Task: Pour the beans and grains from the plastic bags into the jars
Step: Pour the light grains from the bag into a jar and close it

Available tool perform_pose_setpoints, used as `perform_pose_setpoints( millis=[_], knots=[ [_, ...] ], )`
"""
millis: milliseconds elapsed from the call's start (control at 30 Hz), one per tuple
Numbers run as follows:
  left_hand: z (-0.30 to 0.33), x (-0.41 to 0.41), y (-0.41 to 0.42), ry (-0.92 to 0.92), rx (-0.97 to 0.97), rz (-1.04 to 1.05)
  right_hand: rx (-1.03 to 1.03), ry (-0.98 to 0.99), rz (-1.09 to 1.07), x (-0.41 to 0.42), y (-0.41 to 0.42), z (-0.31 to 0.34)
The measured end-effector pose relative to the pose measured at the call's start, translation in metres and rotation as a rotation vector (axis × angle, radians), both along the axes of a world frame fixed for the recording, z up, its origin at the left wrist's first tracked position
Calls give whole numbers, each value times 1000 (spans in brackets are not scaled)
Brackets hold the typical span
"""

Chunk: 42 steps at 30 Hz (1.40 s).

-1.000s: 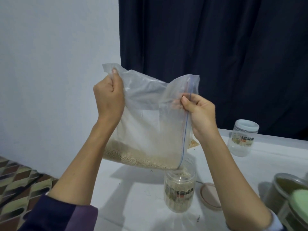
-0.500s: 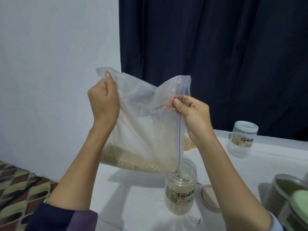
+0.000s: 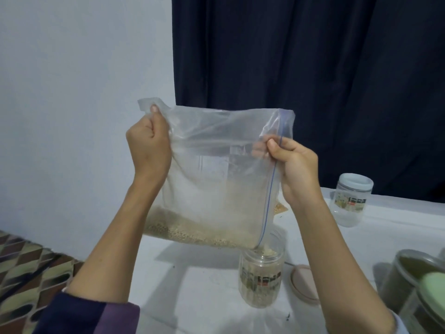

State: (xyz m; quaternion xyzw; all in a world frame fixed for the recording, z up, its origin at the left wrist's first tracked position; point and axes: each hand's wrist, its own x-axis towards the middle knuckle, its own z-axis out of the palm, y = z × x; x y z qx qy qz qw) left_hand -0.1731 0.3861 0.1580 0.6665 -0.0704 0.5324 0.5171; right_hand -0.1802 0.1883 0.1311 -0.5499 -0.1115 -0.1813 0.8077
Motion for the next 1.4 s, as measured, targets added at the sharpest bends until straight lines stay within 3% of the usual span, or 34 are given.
perform_pose_setpoints(
  millis=[367, 467, 600, 933, 1033, 1400],
  knots=[
    [-1, -1, -4, -3, 18, -14, -65, -7, -2, -3, 3, -4],
    [-2, 0, -4, 0, 25, -19, 19, -15, -62, -1, 0, -4],
    [-2, 2, -2, 2, 20, -15, -66, -14, -9, 1, 5, -7],
    [-1, 3, -3, 0, 34, -21, 44, 7, -64, 5, 1, -6],
    [-1, 4, -6, -4, 26, -32, -33, 11, -50, 4, 2, -7],
    [1, 10, -9, -32, 55, -109, 46, -19, -147, 5, -3, -7]
  ],
)
